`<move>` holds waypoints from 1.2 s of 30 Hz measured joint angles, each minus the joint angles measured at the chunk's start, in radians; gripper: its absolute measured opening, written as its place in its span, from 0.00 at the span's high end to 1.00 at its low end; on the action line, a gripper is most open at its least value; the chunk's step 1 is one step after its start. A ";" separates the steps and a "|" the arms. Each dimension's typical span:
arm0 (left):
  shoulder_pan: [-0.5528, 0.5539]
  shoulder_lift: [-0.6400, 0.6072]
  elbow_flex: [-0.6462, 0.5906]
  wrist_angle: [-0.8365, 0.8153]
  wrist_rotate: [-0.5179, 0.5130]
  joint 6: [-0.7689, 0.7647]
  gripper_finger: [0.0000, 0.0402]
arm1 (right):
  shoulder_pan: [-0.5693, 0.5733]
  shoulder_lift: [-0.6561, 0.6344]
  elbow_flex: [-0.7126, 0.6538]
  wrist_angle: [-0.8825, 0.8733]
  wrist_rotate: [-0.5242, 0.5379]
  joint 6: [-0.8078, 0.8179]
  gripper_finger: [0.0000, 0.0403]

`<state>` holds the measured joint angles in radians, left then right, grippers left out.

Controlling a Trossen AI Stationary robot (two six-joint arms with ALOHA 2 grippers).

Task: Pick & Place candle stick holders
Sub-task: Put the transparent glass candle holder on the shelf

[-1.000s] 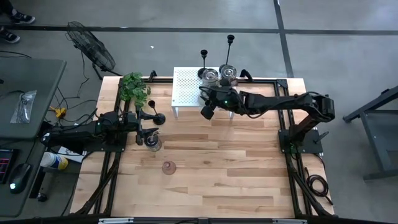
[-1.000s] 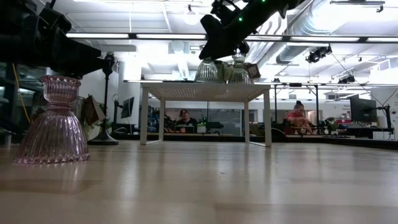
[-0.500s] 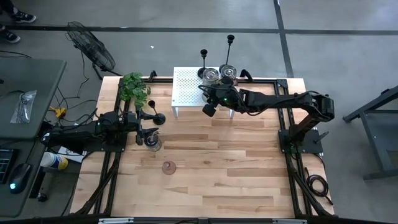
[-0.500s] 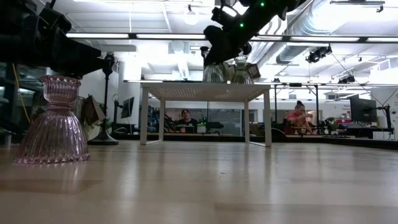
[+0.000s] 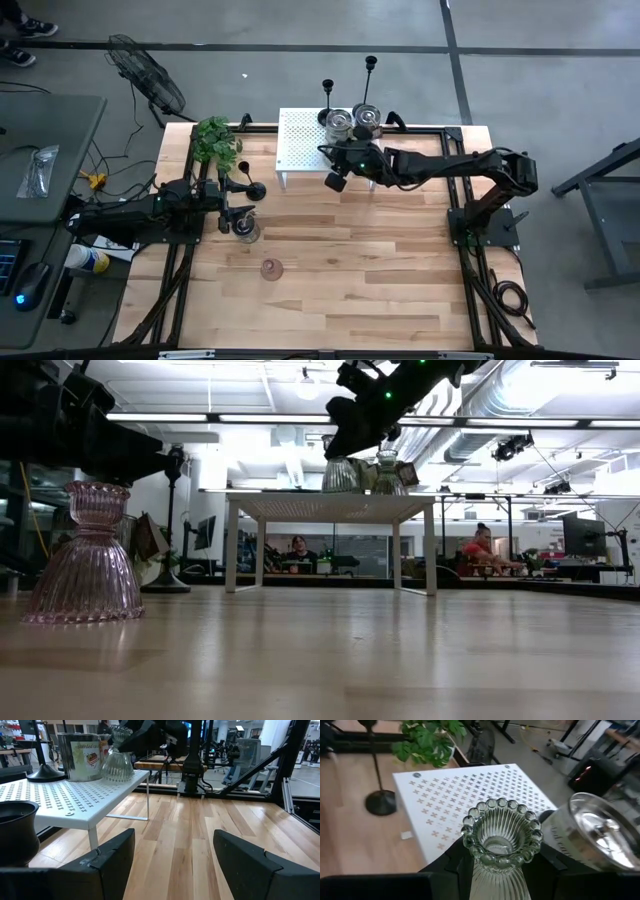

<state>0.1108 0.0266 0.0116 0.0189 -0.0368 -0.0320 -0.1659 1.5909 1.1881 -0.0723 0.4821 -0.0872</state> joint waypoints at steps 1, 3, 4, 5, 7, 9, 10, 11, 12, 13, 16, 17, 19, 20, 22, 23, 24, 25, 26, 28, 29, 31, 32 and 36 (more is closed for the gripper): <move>0.000 0.000 0.000 0.000 0.000 0.000 0.34 | 0.003 0.000 0.000 0.000 0.014 -0.015 0.69; 0.000 0.000 0.000 0.000 0.000 0.000 0.34 | 0.004 -0.003 0.000 0.000 0.028 -0.034 0.69; 0.000 0.000 0.000 0.000 0.000 0.000 0.34 | 0.008 -0.003 0.000 0.001 0.034 -0.039 0.69; 0.000 0.000 0.000 0.000 0.000 0.000 0.34 | 0.010 -0.004 0.000 0.002 0.040 -0.042 0.69; 0.000 0.000 0.000 0.000 0.000 0.000 0.34 | 0.016 -0.005 0.000 0.007 0.044 -0.053 0.69; 0.000 0.000 0.000 0.000 0.000 0.000 0.34 | 0.023 -0.007 0.000 0.015 0.043 -0.063 0.69; 0.000 0.000 0.000 0.000 0.000 0.000 0.34 | 0.029 -0.007 0.000 0.020 0.043 -0.067 0.69; 0.000 0.000 0.000 0.000 0.000 0.000 0.34 | 0.036 -0.008 0.000 0.025 0.044 -0.067 0.69; 0.000 0.000 0.000 0.000 0.000 0.000 0.34 | 0.043 -0.009 0.001 0.028 0.044 -0.067 0.69; 0.000 0.000 0.000 0.000 0.000 0.000 0.34 | 0.052 -0.016 0.001 0.024 0.047 -0.056 0.69; 0.000 0.000 0.000 0.000 0.000 0.000 0.34 | 0.083 -0.028 0.004 0.009 0.113 0.043 0.69; 0.000 0.000 0.000 0.000 0.000 0.000 0.34 | 0.092 -0.036 0.004 -0.013 0.127 0.100 0.69; 0.000 0.000 0.000 0.000 0.000 0.000 0.34 | 0.107 -0.041 0.004 -0.061 0.137 0.235 0.69; 0.000 0.000 0.000 0.000 0.000 0.000 0.34 | 0.114 -0.042 0.004 -0.075 0.137 0.297 0.69; 0.000 0.000 0.000 0.000 0.000 0.000 0.34 | 0.124 -0.041 0.003 -0.095 0.137 0.386 0.69; 0.000 0.000 0.000 0.000 0.000 0.000 0.34 | 0.128 -0.040 0.002 -0.095 0.138 0.411 0.69; 0.000 0.000 0.000 0.000 0.000 0.000 0.34 | 0.128 -0.039 0.002 -0.090 0.145 0.428 0.69; 0.000 0.000 0.000 0.000 0.000 0.000 0.34 | 0.128 -0.035 0.002 -0.082 0.159 0.441 0.69; 0.000 0.000 0.000 0.000 0.000 0.000 0.34 | 0.123 -0.033 0.003 -0.084 0.174 0.455 0.69; 0.000 0.000 0.000 0.000 0.000 0.000 0.34 | 0.114 -0.031 0.003 -0.100 0.198 0.466 0.69; 0.000 0.000 0.000 0.000 0.000 0.000 0.34 | 0.111 -0.028 0.002 -0.104 0.208 0.466 0.69; 0.000 0.000 0.000 0.000 0.000 0.000 0.34 | 0.109 -0.017 0.002 -0.089 0.243 0.467 0.69; 0.000 0.000 0.000 0.000 0.000 0.000 0.34 | 0.106 -0.015 0.002 -0.088 0.247 0.467 0.69; 0.000 0.000 0.000 0.000 0.000 0.000 0.34 | 0.091 0.011 0.003 -0.059 0.243 0.468 0.69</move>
<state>0.1111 0.0267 0.0116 0.0189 -0.0368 -0.0319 -0.0747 1.6016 1.1908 -0.1316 0.7256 0.3806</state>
